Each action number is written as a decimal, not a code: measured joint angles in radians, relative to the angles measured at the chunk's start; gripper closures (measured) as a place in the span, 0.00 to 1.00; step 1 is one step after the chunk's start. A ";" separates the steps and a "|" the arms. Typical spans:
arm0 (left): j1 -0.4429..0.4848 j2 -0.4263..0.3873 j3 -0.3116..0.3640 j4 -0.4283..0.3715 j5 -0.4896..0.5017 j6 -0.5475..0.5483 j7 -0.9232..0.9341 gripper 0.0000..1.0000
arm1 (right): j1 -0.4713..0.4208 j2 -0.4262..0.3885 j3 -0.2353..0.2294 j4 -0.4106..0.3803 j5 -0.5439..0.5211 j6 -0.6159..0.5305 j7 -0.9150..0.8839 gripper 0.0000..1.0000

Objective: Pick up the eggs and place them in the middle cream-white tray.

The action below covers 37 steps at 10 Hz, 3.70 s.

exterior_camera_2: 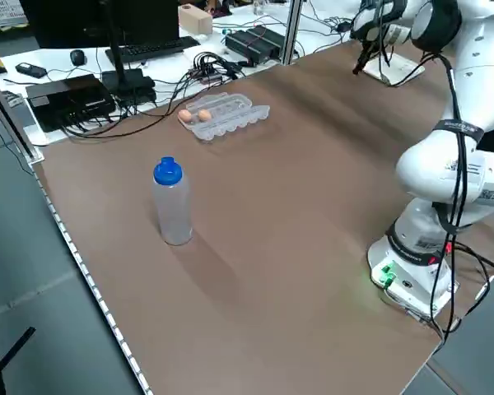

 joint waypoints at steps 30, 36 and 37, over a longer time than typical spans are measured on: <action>0.695 -0.146 0.018 0.009 0.002 -0.279 0.978 0.00 | 0.578 0.161 0.014 -0.043 0.010 -0.045 0.017 0.00; 0.775 0.025 0.016 -0.017 0.002 -0.001 1.093 0.11 | 0.674 0.343 0.031 -0.052 0.035 0.318 -0.221 0.00; 0.786 0.041 0.016 -0.017 0.002 0.030 1.103 0.11 | 0.675 0.388 0.037 -0.051 0.069 0.411 -0.289 0.00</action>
